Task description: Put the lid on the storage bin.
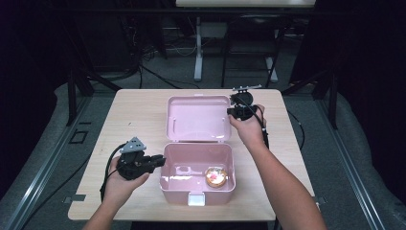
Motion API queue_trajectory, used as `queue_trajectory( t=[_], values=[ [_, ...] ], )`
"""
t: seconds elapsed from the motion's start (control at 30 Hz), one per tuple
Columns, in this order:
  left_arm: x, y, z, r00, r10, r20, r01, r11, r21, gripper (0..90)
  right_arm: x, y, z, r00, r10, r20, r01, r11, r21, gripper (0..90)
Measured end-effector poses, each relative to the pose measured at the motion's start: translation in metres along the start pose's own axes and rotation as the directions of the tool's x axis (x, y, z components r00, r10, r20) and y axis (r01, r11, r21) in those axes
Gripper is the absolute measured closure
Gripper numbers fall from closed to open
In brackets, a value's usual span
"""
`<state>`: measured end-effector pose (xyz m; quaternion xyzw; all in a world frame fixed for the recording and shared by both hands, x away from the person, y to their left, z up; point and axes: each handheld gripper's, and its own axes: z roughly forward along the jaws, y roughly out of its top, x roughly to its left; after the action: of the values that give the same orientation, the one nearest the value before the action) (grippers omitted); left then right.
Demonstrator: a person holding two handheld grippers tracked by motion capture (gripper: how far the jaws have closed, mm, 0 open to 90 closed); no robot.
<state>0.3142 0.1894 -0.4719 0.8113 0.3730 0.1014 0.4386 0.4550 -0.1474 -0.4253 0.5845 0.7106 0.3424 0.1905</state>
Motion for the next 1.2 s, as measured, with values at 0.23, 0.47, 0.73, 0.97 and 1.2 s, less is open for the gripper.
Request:
queue_trajectory(
  t=[0.23, 0.47, 0.73, 0.97, 1.2],
  values=[
    [0.0, 0.0, 0.0, 1.0, 0.001, -0.001, -0.001, 1.0, 0.0, 78.2, 0.001, -0.001, -0.01, 0.9999, -0.01, -0.011, 0.01, 0.999, -0.035, 85.8],
    [0.0, 0.0, 0.0, 1.0, 0.0, -0.002, 0.0, 1.0, 0.0, 78.2, 0.001, -0.004, -0.023, 0.9993, -0.021, -0.03, 0.019, 0.997, -0.078, 86.1],
    [0.0, 0.0, 0.0, 1.0, -0.001, -0.003, 0.001, 1.0, -0.001, 78.2, 0.005, -0.01, -0.036, 0.9974, -0.067, -0.026, 0.063, 0.989, -0.131, 86.1],
    [0.0, 0.0, 0.0, 1.0, -0.002, -0.003, 0.002, 1.0, -0.001, 78.2, 0.004, -0.014, -0.044, 0.997, -0.06, -0.05, 0.051, 0.987, -0.155, 86.5],
    [0.0, 0.0, 0.0, 1.0, -0.002, -0.003, 0.002, 1.0, -0.001, 78.2, 0.005, -0.018, -0.051, 0.9964, -0.058, -0.061, 0.047, 0.983, -0.177, 86.8]
  ],
)
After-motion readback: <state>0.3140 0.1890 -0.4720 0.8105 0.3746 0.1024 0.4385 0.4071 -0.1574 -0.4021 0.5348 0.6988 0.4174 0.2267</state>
